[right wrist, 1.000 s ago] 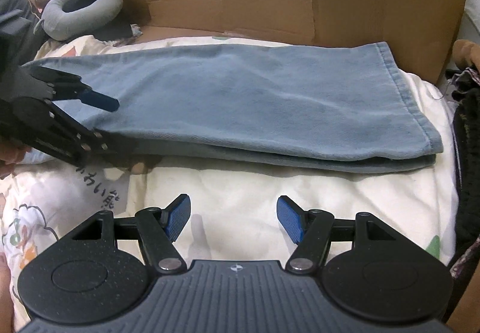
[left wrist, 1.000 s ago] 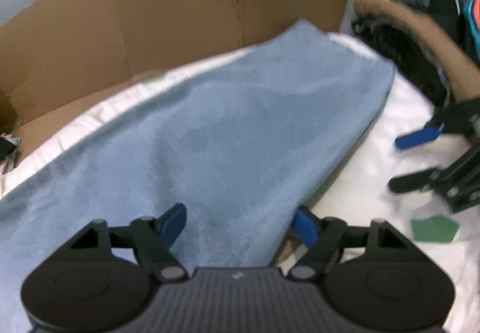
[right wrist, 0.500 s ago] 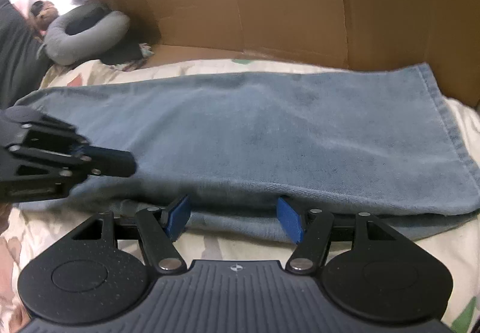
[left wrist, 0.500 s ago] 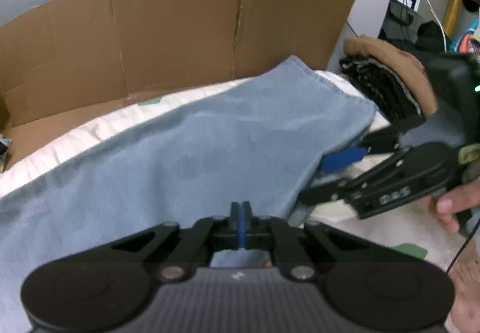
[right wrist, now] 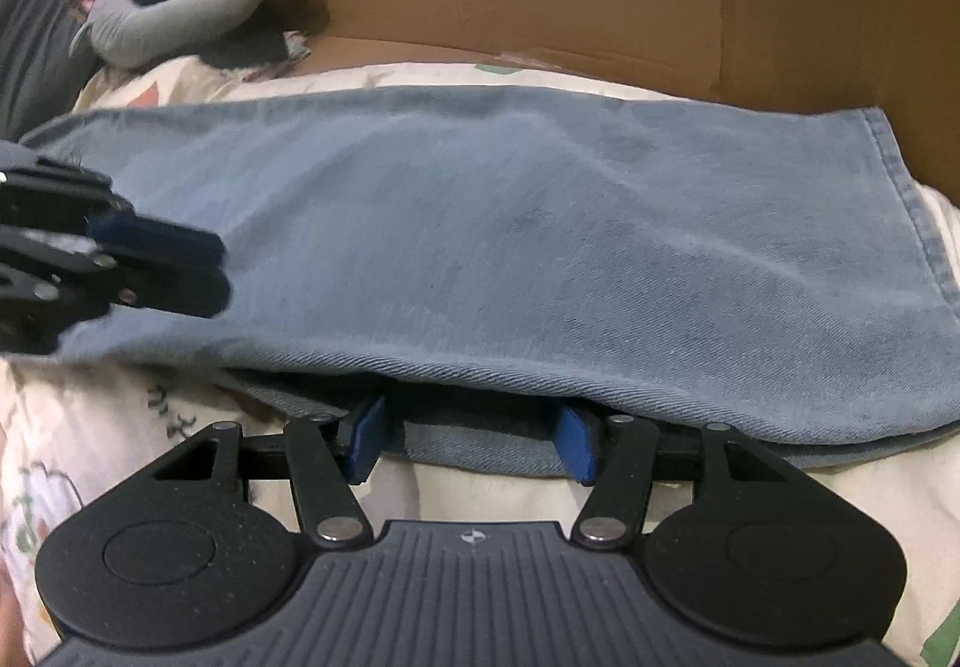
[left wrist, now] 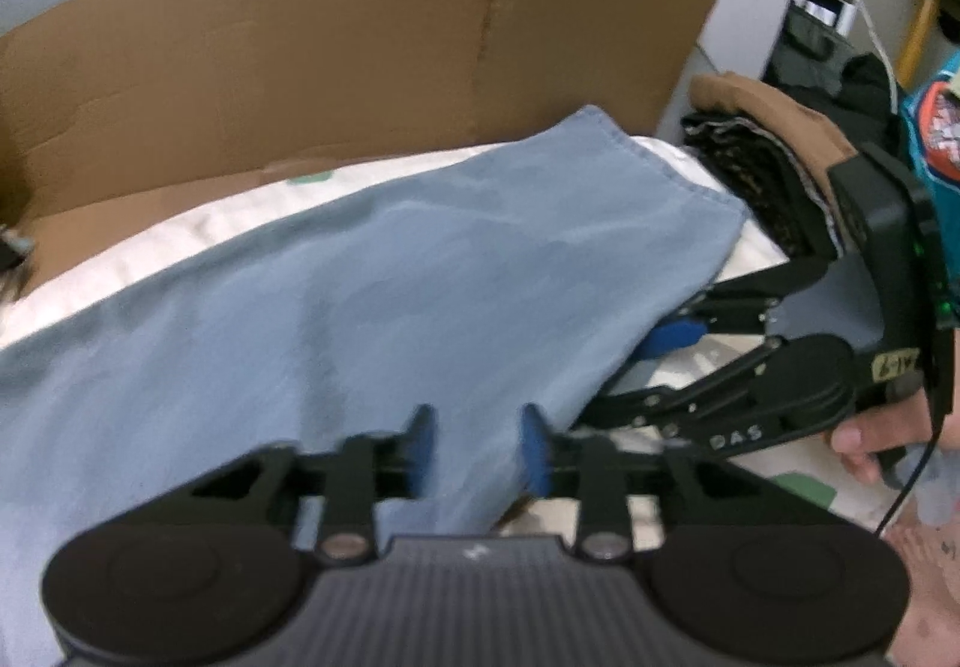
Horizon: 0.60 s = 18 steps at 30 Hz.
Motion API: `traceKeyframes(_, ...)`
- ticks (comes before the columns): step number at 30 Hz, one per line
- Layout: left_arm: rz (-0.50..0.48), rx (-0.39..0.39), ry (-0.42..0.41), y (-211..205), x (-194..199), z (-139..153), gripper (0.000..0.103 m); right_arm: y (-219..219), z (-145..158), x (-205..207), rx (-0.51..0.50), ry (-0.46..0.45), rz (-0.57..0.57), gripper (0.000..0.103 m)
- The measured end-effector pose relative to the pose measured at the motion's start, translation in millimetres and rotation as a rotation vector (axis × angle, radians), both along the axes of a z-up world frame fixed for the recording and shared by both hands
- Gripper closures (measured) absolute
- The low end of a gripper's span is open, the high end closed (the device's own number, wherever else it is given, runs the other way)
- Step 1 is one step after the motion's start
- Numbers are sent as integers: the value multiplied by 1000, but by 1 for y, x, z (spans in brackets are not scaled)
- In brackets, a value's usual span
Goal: Fold clothes
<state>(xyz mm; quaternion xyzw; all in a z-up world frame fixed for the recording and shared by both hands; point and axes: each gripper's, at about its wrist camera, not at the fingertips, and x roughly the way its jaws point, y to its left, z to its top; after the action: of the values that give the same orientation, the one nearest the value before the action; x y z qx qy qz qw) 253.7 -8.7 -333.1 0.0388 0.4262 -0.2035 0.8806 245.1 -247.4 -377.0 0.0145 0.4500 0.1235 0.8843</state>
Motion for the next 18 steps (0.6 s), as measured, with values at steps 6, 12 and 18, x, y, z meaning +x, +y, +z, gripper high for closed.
traceKeyframes(6, 103, 68, 34, 33, -23, -7, 31, 18, -1, -10, -59, -19, 71, 39)
traceKeyframes(12, 175, 110, 59, 54, -41, -15, 30, 21, 0, -10, -53, -12, 82, 39)
traceKeyframes(18, 186, 163, 39, 59, -52, -21, 23, 22, 5, -11, -31, 0, 84, 40)
